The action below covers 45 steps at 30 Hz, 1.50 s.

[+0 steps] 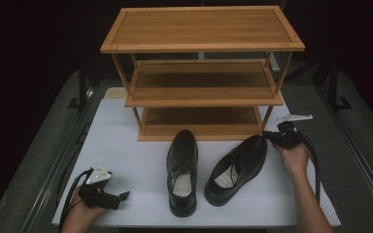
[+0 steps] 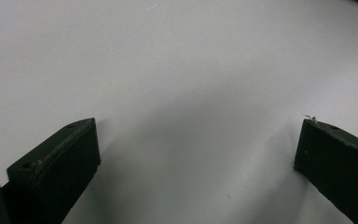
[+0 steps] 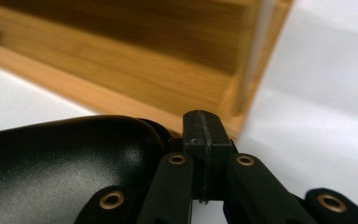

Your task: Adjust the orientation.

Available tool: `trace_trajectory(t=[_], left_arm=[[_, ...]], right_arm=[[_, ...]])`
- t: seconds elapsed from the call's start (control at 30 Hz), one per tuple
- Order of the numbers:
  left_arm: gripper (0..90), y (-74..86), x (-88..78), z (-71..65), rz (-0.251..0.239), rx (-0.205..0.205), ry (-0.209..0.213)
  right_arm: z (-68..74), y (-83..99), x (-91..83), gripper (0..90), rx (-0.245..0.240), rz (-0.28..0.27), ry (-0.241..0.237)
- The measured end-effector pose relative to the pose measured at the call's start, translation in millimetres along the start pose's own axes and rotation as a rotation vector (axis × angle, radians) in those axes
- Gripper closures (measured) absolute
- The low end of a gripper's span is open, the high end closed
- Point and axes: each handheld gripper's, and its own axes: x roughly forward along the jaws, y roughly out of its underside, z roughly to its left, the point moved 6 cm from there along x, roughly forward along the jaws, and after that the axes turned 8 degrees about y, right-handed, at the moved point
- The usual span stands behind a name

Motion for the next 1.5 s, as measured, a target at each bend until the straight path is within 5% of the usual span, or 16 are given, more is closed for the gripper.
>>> trace_trajectory(t=[0.23, 0.43, 0.8, 1.07, 1.5], left_arm=[[0.0, -0.1, 0.1, 0.0, -0.001, 0.0, 0.0], [0.0, 0.2, -0.1, -0.1, -0.001, 0.0, 0.001], [0.0, 0.2, -0.2, -0.2, 0.001, 0.0, 0.0], [0.0, 0.2, -0.2, -0.1, 0.001, 0.0, 0.0], [0.0, 0.1, 0.0, -0.1, 0.001, -0.001, 0.001]], right_arm=[[21.5, 1.3, -0.7, 89.8, -0.054, 0.008, -0.033], [19.2, 9.3, -15.4, 89.8, -0.057, 0.001, -0.015], [41.0, 55.7, -66.0, 89.7, -0.096, -0.035, -0.06], [71.2, 90.4, -89.5, 89.7, -0.107, -0.042, -0.13], [83.1, 98.4, -75.1, 89.7, -0.137, 0.006, -0.147]])
